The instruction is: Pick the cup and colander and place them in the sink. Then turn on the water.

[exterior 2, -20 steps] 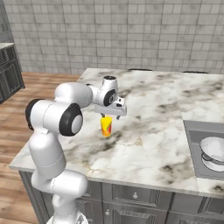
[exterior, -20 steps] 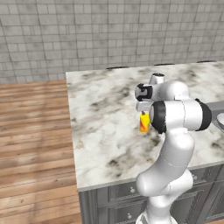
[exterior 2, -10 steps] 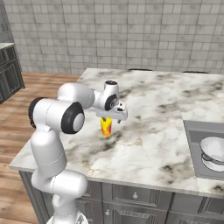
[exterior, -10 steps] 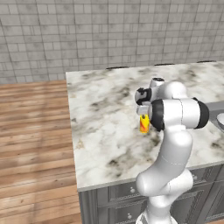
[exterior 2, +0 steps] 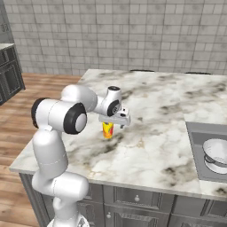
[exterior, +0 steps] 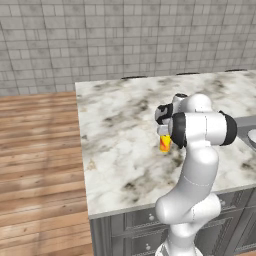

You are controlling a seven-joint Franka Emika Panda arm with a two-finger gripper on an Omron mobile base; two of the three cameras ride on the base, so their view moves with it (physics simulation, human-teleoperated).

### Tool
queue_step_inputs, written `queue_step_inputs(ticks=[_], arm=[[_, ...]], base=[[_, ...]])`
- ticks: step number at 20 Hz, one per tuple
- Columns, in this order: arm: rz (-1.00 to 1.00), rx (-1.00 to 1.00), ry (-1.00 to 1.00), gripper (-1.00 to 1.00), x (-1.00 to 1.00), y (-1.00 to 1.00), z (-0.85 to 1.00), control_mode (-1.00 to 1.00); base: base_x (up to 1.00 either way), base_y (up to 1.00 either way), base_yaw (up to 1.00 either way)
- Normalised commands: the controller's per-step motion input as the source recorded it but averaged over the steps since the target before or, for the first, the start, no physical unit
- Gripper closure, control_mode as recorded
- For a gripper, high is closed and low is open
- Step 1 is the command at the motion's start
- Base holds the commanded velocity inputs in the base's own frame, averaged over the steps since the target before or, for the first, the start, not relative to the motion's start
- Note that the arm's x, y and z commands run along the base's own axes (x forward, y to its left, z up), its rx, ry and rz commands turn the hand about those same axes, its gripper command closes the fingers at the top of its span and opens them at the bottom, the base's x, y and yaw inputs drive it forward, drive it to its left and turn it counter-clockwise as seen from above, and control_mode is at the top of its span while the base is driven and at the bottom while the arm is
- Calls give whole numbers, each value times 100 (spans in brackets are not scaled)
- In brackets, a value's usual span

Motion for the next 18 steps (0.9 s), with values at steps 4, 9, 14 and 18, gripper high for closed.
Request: queue_step_inputs(ticks=[4,9,14,18], arm=[[0,0,0,-100,0,-1,-2,-100],[0,0,0,100,0,0,0,-100],[0,0,0,100,0,0,0,-100],[0,0,0,100,0,0,0,-100]], base=[[0,0,0],[0,0,0],[0,0,0],[0,0,0]])
